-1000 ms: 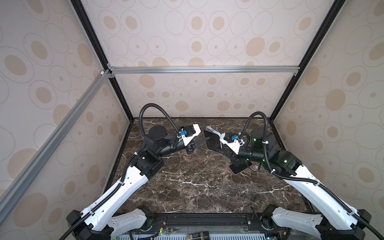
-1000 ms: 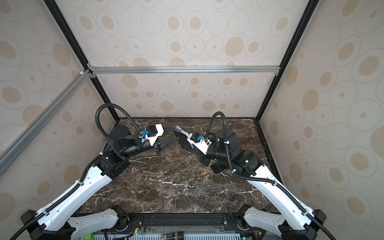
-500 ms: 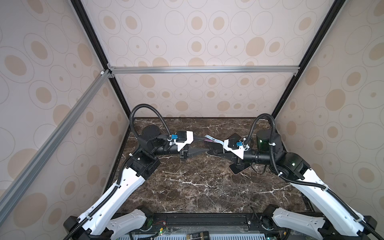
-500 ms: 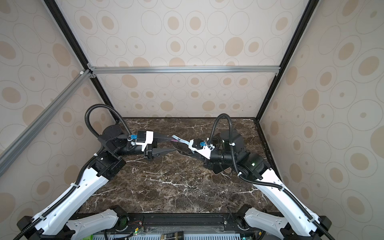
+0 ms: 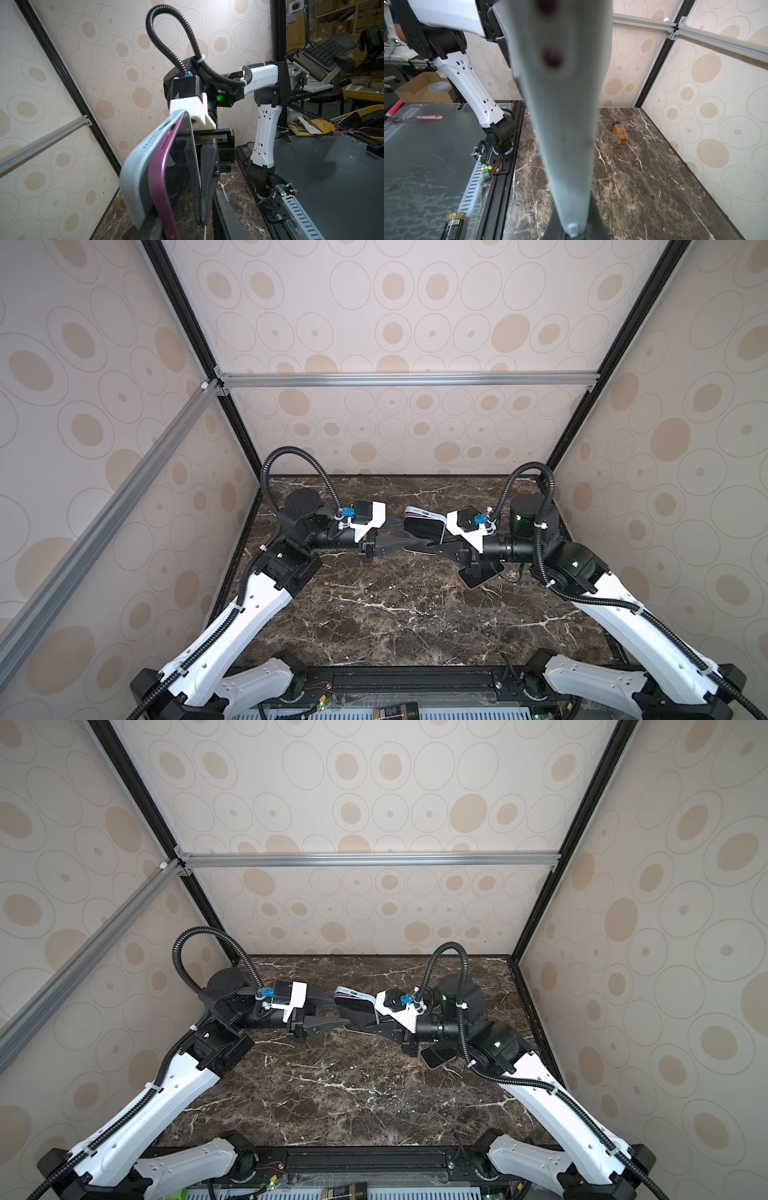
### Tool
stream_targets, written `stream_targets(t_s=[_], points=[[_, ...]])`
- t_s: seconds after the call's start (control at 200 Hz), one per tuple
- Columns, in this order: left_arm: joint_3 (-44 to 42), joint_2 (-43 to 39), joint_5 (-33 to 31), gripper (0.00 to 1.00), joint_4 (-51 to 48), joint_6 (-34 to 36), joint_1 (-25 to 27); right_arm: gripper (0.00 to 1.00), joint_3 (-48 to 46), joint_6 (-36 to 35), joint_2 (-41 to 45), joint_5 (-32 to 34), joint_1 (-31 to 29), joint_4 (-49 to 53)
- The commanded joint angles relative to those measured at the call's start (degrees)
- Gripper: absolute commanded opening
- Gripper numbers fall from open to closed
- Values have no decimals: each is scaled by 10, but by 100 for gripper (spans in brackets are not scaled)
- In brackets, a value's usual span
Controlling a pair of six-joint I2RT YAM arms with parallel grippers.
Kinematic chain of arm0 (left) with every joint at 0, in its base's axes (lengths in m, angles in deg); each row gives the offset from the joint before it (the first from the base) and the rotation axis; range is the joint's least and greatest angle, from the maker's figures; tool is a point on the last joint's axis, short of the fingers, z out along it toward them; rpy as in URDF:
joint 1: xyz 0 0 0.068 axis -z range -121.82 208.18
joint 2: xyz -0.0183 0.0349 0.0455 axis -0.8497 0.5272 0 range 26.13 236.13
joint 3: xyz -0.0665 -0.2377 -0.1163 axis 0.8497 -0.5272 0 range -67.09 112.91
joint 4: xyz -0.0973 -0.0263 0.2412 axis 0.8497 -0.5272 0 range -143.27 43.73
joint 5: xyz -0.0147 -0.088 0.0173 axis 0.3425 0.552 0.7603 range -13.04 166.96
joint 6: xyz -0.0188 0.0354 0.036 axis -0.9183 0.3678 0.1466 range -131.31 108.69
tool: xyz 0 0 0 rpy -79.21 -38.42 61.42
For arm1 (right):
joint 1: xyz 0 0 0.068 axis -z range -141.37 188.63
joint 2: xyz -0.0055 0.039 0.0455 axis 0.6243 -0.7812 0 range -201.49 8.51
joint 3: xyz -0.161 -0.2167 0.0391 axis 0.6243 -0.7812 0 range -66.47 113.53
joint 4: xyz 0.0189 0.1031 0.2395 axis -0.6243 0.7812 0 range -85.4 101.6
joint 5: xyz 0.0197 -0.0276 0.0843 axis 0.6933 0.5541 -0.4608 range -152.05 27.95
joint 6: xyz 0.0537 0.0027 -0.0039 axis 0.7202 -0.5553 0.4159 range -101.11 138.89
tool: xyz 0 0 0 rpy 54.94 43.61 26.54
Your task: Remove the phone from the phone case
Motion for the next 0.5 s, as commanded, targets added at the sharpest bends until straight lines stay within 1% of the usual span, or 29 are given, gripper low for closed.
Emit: stream_targets(t_s=[0.0, 0.11, 0.305, 0.495], points=[[-26, 17, 38, 33, -40, -8, 11, 0, 16, 51, 1, -54, -2, -184], [-28, 15, 38, 30, -38, -8, 9, 0, 13, 56, 0, -54, -2, -194], [-34, 9, 45, 22, -19, -20, 2, 0, 17, 5, 3, -19, -1, -128], [-33, 3, 43, 16, -16, -23, -1, 0, 12, -16, 11, 11, -2, -97]])
